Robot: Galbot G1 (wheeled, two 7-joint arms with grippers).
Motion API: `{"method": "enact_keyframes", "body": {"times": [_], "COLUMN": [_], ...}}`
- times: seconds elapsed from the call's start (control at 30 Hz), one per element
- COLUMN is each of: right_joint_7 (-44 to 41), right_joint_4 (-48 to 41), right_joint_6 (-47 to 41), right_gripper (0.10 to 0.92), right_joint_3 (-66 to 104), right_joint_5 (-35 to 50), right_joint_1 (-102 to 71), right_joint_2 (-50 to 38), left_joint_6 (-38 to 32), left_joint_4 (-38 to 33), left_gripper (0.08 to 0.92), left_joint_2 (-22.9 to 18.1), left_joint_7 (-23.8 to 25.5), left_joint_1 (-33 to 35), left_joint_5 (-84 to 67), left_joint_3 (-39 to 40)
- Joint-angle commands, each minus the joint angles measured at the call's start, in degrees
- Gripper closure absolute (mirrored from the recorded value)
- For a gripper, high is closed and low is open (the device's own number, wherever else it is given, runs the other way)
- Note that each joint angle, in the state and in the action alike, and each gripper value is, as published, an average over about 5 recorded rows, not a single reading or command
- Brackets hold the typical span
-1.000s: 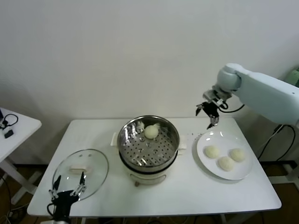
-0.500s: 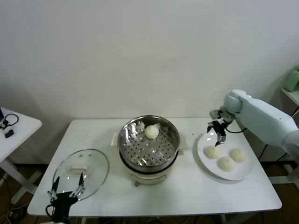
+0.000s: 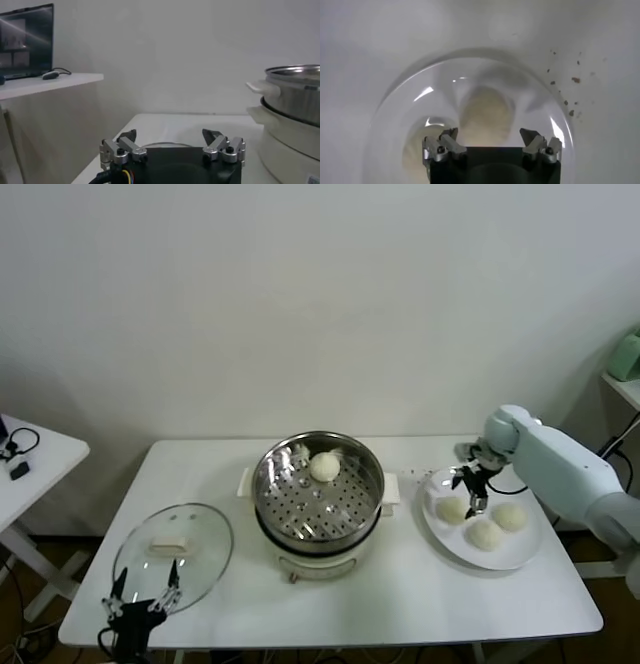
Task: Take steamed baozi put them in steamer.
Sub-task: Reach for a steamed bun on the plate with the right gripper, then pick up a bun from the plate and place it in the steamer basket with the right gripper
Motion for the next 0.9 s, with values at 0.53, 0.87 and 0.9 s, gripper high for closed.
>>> {"method": "enact_keyframes", "body": {"times": [0.53,0.87,0.9], "right_joint_7": [-0.33,-0.35,-0.38], "right_joint_4": [-4.80,-2.60,-1.85], "right_joint_6": [0.92,0.20,-0.30], "right_gripper": [0.293,0.312,0.312], "right_joint_3": [4.41,1.59,0.26], "right_joint_5": [-2.31,2.34,3.97], "right_joint_1": [-1.97,1.06,2.13], "right_joint_2": [3.09,1.92,1.52], "left_joint_6": [-0.01,-0.50,-0.56], "left_joint_4": [0.27,0.14,0.11], "left_gripper": [0.177,0.177,0.177], "left_joint_2": [-0.09,-0.17,-0.17], "left_joint_7": [-0.47,-0.47,-0.41], "left_joint_1": [-0.09,0.21,0.28], "left_joint_5": [0.02,-0.64,-0.80], "left_joint_3": [-0.07,-0.21,-0.21]}}
